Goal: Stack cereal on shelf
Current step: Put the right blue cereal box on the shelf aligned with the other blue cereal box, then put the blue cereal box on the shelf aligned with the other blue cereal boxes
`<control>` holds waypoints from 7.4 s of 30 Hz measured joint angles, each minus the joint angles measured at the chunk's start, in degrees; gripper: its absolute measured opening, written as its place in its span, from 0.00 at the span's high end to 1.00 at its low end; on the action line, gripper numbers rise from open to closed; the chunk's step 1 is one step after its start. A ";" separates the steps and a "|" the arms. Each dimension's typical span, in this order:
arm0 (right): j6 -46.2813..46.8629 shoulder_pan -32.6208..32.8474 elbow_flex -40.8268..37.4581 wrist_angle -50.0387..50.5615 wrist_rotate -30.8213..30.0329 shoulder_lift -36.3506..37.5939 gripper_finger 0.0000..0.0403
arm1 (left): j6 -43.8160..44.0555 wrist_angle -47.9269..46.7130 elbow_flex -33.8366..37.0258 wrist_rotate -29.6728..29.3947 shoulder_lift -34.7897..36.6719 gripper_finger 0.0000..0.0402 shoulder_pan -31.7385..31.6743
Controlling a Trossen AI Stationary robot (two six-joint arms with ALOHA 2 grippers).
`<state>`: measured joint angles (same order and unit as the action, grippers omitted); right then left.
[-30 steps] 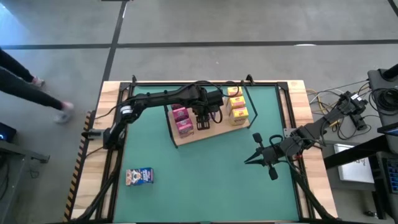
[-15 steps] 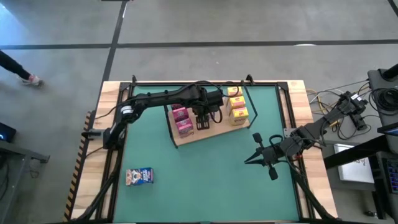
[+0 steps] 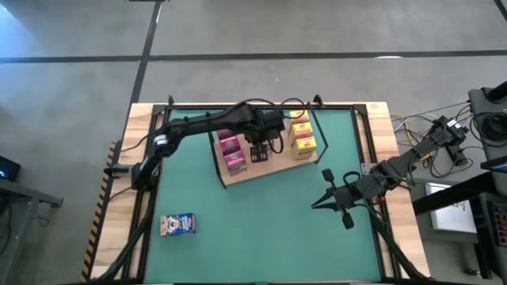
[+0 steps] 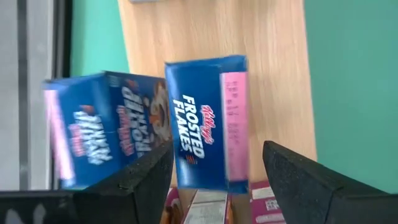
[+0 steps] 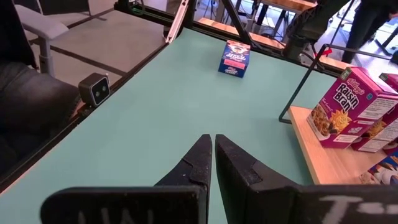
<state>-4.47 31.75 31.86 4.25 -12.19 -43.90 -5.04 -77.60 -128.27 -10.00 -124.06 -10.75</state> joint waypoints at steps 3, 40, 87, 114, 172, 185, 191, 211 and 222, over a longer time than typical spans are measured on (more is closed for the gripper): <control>-0.01 -0.01 0.00 -0.02 0.00 0.00 0.97 | 1.21 -2.76 -3.97 0.00 0.03 0.42 0.54; 0.25 -0.01 0.00 -0.26 -1.55 -0.02 0.97 | 20.24 -12.44 -5.20 -9.02 3.90 0.42 36.56; -0.04 0.00 0.00 -3.14 -1.58 -0.02 0.97 | 53.01 -8.99 49.92 -3.36 27.95 0.42 48.59; -0.04 -0.02 0.00 -3.32 -2.88 -0.02 0.97 | 74.04 -6.30 60.15 -6.57 43.91 0.58 59.15; 1.03 -0.02 0.00 -3.74 -2.86 -0.02 0.97 | 75.30 13.99 70.23 5.81 37.73 0.05 61.38; 1.10 -0.01 0.00 -3.72 -2.86 -0.02 0.97 | 66.49 16.97 74.20 5.02 37.82 0.12 61.29; 1.58 -0.01 0.00 -3.72 -2.86 -0.02 0.97 | 65.85 19.76 75.69 5.00 37.95 0.12 61.32; 1.60 -0.02 0.00 -3.74 -2.86 -0.04 0.97 | 66.39 22.01 77.50 2.41 37.32 0.12 61.27; 1.92 0.00 -0.04 -3.72 -2.87 -0.04 0.97 | 66.17 18.00 74.49 2.11 37.63 0.12 61.29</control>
<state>-2.55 31.75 31.81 0.54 -15.05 -43.94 61.12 -59.60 -53.78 -7.88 -86.43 50.54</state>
